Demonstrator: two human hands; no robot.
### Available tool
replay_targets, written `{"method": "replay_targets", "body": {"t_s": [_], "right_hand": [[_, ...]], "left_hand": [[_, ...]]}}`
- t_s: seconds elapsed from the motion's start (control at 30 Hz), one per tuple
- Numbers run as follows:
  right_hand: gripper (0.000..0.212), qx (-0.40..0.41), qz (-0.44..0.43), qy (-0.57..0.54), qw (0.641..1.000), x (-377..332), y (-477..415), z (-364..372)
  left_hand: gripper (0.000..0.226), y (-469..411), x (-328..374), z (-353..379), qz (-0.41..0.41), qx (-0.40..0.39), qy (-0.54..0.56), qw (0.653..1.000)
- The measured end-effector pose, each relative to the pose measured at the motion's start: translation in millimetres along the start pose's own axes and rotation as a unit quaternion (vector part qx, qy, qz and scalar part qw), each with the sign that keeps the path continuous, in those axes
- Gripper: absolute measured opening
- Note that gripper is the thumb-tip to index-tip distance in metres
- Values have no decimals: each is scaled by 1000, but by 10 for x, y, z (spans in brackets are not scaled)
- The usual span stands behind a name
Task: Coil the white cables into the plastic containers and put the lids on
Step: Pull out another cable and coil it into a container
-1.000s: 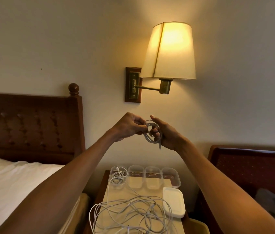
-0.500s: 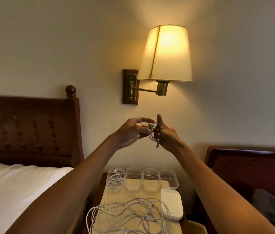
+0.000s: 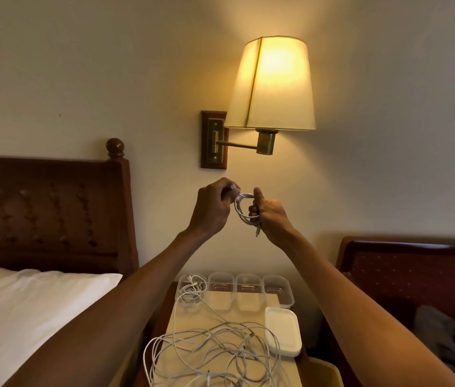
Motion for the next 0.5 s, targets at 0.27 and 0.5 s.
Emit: {"method": "replay_targets", "body": {"t_s": [0.27, 0.5], "right_hand": [[41, -37, -55, 48, 997, -24, -28, -25], [36, -82, -62, 54, 993, -50, -65, 96]], "left_hand": [[16, 29, -115, -97, -90, 49, 108, 989], [19, 72, -224, -201, -182, 118, 145, 965]]}}
Point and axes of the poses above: each hand's wrist, its own y-axis away from the middle knuckle, its own z-axis out of the palm, x = y × z, the point moved 4 cm from there along -y, towards the middle knuckle, and after that the axes turned 7 degrees about -x, right-handed, at the moved point
